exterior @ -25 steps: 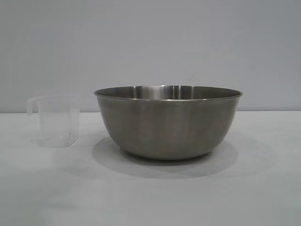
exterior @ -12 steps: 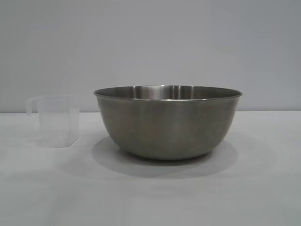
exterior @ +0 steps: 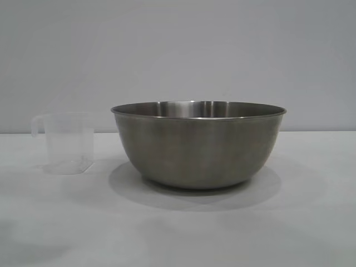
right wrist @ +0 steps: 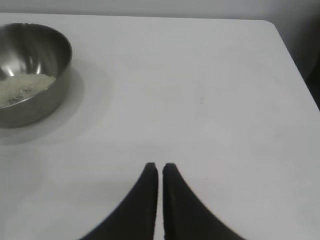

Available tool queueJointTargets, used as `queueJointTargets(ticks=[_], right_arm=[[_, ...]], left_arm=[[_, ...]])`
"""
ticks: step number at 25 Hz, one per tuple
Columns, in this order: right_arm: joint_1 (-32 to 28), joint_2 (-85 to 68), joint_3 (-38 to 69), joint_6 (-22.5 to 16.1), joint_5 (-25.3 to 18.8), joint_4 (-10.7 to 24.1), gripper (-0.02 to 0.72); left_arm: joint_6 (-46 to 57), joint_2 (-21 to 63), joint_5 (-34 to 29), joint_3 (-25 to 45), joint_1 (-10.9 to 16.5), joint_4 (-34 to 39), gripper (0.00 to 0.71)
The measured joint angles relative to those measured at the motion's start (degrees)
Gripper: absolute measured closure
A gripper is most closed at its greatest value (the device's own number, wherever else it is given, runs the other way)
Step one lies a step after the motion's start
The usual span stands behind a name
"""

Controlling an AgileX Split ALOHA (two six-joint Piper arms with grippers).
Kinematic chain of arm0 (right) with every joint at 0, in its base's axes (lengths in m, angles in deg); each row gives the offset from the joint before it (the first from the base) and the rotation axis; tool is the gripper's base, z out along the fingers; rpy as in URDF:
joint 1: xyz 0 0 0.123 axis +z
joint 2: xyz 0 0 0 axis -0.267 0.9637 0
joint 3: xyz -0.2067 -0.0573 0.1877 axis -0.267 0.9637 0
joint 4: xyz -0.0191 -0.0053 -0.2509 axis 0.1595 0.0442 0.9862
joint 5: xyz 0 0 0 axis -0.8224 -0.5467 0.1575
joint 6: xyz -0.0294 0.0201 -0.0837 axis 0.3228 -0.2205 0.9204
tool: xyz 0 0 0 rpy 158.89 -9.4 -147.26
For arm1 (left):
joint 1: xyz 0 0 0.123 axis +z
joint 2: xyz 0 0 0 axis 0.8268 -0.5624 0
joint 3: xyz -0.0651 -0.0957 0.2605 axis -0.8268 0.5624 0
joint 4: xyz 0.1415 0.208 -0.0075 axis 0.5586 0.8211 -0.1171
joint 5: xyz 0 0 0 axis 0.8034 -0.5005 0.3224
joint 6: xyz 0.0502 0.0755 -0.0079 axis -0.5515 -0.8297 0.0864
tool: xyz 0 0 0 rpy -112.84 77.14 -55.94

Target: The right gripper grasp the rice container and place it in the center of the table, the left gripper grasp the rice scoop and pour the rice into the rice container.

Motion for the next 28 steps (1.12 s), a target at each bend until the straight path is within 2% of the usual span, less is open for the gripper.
queueJointTargets(ticks=[2,4,7,16,24,25,28], right_arm=[[0.00,0.00,0.00,0.00,0.00,0.00,0.703],[0.00,0.00,0.00,0.00,0.00,0.00,0.703],[0.00,0.00,0.00,0.00,0.00,0.00,0.703],[0.00,0.00,0.00,0.00,0.00,0.00,0.703],[0.00,0.00,0.00,0.00,0.00,0.00,0.703],[0.00,0.00,0.00,0.00,0.00,0.00,0.703],[0.00,0.00,0.00,0.00,0.00,0.00,0.703]], left_arm=[[14.09,0.00,1.66,0.00,0.00,11.05,0.422],[23.45,0.11,2.22,0.00,0.00,20.29,0.422],[28.09,2.90,2.57,0.00,0.00,25.91,0.422],[33.05,20.90,2.73,-0.84,0.00,27.42,0.422],[33.93,37.46,-2.29,-0.84,0.00,27.18,0.422],[34.01,39.94,-2.60,-0.84,0.00,27.04,0.362],[34.06,46.45,-5.02,-1.08,0.00,26.44,0.263]])
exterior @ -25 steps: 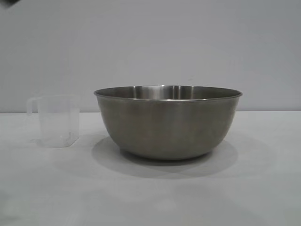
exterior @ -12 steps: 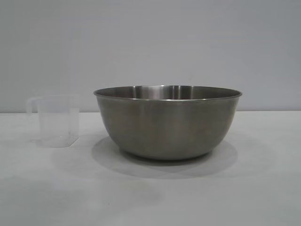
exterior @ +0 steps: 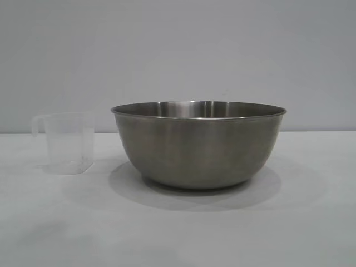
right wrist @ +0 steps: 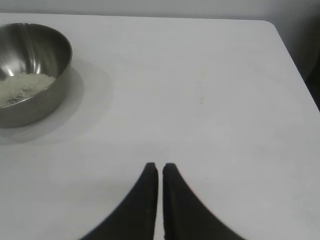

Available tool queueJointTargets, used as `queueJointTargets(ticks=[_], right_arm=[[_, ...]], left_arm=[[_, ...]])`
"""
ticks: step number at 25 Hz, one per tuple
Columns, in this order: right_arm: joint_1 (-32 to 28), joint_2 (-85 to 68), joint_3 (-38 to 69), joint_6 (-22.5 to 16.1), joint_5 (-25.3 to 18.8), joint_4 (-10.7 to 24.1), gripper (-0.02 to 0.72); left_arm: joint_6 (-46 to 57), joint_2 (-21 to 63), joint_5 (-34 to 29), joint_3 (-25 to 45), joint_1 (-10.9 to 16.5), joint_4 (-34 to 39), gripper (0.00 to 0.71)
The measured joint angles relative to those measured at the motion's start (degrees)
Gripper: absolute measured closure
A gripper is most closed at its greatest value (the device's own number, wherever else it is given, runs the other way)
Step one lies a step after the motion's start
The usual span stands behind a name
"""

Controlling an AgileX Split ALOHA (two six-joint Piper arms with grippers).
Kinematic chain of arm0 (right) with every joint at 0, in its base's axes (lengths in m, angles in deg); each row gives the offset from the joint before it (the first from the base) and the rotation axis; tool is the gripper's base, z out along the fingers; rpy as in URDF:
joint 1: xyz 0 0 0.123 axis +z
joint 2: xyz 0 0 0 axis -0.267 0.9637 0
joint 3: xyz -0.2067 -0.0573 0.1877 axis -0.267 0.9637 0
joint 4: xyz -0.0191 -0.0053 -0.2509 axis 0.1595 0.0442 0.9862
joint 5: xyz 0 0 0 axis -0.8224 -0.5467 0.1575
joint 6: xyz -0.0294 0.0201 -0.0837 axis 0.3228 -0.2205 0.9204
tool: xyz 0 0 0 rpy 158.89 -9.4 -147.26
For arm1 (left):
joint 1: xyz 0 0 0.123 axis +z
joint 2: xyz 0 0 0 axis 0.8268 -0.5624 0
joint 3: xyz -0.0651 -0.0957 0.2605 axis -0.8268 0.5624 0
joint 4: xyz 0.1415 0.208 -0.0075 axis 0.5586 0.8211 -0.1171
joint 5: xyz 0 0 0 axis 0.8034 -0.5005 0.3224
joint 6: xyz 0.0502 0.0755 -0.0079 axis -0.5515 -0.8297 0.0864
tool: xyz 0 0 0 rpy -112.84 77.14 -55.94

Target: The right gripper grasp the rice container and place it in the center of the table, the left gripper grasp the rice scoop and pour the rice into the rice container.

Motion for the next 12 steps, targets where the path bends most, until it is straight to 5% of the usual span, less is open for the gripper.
queueJointTargets(ticks=[6,12], right_arm=[[0.00,0.00,0.00,0.00,0.00,0.00,0.703],[0.00,0.00,0.00,0.00,0.00,0.00,0.703]], left_arm=[[0.13,9.72,-7.86,-0.10,0.00,-3.64,0.189],[0.13,15.63,-15.53,1.21,0.00,-10.19,0.203]])
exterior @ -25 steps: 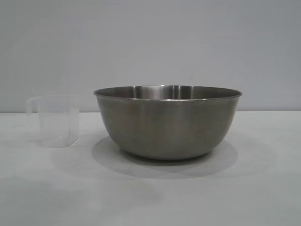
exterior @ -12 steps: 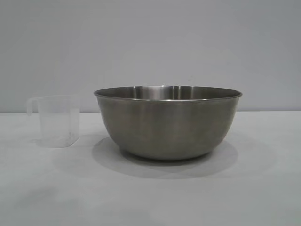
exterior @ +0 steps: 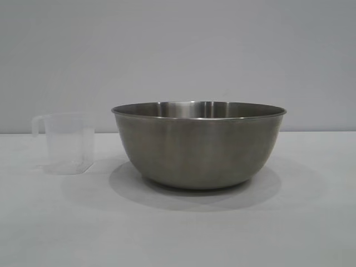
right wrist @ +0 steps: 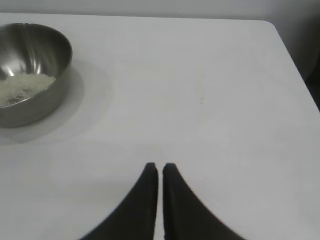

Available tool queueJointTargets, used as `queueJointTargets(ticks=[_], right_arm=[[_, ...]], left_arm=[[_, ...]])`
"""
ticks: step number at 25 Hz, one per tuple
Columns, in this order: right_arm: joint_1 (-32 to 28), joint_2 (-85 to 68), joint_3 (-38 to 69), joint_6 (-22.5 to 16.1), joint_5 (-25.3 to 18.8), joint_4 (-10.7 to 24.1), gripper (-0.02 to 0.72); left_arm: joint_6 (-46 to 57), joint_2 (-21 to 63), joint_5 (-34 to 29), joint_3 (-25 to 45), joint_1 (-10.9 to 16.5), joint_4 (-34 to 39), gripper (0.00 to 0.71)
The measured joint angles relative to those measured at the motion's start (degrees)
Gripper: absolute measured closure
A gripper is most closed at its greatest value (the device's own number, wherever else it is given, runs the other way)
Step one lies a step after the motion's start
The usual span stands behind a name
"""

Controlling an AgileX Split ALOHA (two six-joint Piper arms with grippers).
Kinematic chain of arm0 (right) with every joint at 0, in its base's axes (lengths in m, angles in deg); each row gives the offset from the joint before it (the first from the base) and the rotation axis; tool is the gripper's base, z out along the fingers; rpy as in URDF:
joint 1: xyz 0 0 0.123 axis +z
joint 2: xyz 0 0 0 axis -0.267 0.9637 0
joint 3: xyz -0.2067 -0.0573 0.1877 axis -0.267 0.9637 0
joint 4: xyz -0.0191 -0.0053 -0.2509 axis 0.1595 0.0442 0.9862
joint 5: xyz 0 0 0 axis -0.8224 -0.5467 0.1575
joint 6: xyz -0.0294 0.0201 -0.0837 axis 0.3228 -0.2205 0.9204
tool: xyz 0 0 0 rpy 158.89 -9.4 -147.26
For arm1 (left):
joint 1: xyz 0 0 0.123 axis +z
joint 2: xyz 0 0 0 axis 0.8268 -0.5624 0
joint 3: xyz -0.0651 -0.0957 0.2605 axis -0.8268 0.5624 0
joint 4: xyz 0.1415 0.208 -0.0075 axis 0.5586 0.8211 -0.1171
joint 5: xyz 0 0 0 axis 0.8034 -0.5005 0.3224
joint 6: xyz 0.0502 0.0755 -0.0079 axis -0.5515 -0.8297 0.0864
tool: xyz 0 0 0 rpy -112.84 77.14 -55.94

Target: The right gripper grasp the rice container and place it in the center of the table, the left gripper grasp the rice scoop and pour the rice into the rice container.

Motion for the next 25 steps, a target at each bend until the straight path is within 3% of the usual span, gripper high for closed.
queueJointTargets(ticks=[7,25], right_arm=[[0.00,0.00,0.00,0.00,0.00,0.00,0.703],[0.00,0.00,0.00,0.00,0.00,0.00,0.703]], left_arm=[[0.00,1.81,-2.58,7.27,0.00,-4.58,0.203],[0.92,1.84,-2.48,7.73,0.00,-4.08,0.203]])
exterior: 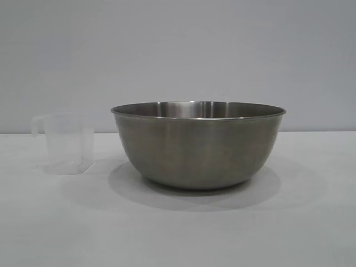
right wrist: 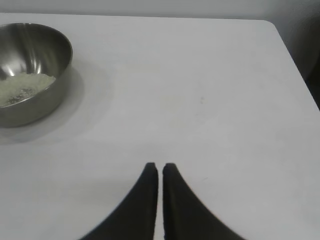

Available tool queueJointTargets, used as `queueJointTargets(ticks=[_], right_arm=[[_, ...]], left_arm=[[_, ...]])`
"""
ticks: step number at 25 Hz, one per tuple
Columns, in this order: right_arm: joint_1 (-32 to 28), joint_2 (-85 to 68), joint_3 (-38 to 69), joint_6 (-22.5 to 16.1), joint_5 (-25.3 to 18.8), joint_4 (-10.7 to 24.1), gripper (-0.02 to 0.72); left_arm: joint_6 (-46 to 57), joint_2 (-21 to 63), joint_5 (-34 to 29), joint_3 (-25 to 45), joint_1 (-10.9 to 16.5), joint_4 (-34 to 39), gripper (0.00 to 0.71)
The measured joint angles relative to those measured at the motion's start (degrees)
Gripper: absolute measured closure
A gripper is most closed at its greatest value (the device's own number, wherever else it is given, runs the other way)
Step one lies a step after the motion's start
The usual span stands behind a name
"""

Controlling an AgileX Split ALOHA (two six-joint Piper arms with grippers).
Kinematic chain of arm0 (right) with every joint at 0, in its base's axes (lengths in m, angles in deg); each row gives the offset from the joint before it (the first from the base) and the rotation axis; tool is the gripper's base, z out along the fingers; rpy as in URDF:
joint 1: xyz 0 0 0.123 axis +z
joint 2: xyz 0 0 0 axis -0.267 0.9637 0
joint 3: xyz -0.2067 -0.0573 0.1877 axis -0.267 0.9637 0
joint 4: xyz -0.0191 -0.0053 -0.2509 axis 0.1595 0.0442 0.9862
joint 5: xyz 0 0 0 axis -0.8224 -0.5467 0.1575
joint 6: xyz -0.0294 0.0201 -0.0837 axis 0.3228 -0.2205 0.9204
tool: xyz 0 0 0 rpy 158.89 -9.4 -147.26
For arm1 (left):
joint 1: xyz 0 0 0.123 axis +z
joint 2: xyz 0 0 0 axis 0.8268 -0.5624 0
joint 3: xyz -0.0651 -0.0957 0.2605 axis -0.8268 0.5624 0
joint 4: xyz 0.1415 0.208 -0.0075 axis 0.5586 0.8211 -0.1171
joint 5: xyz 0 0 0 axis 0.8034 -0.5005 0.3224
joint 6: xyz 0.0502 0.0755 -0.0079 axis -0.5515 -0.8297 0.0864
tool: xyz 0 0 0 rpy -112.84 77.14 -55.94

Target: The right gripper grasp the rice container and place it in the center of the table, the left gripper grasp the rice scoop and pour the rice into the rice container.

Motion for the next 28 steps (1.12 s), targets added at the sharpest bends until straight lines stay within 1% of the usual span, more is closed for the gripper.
queueJointTargets(ticks=[2,3,4,5,8,10,12,14,16,20,24,28], right_arm=[[0.00,0.00,0.00,0.00,0.00,0.00,0.703],[0.00,0.00,0.00,0.00,0.00,0.00,0.703],[0.00,0.00,0.00,0.00,0.00,0.00,0.703],[0.00,0.00,0.00,0.00,0.00,0.00,0.703],[0.00,0.00,0.00,0.00,0.00,0.00,0.703],[0.00,0.00,0.00,0.00,0.00,0.00,0.703],[0.00,0.00,0.00,0.00,0.00,0.00,0.703],[0.00,0.00,0.00,0.00,0.00,0.00,0.703],[0.00,0.00,0.00,0.00,0.00,0.00,0.703],[0.00,0.00,0.00,0.00,0.00,0.00,0.703],[0.10,0.00,0.00,0.00,0.00,0.00,0.703],[2.20,0.00,0.00,0.00,0.00,0.00,0.703]], left_arm=[[0.00,0.00,0.00,0.00,0.00,0.00,0.203],[0.00,0.00,0.00,0.00,0.42,0.00,0.203],[0.00,0.00,0.00,0.00,1.26,0.00,0.203],[0.00,0.00,0.00,0.00,2.84,0.00,0.203],[0.00,0.00,0.00,0.00,9.64,0.00,0.203],[0.00,0.00,0.00,0.00,15.02,0.00,0.203],[0.00,0.00,0.00,0.00,19.34,0.00,0.203],[0.00,0.00,0.00,0.00,22.52,0.00,0.203],[0.04,0.00,0.00,0.00,23.57,0.00,0.203],[0.04,0.00,0.00,0.00,24.01,0.00,0.203],[0.04,0.00,0.00,0.00,23.95,0.00,0.203],[0.04,0.00,0.00,0.00,23.95,0.00,0.203]])
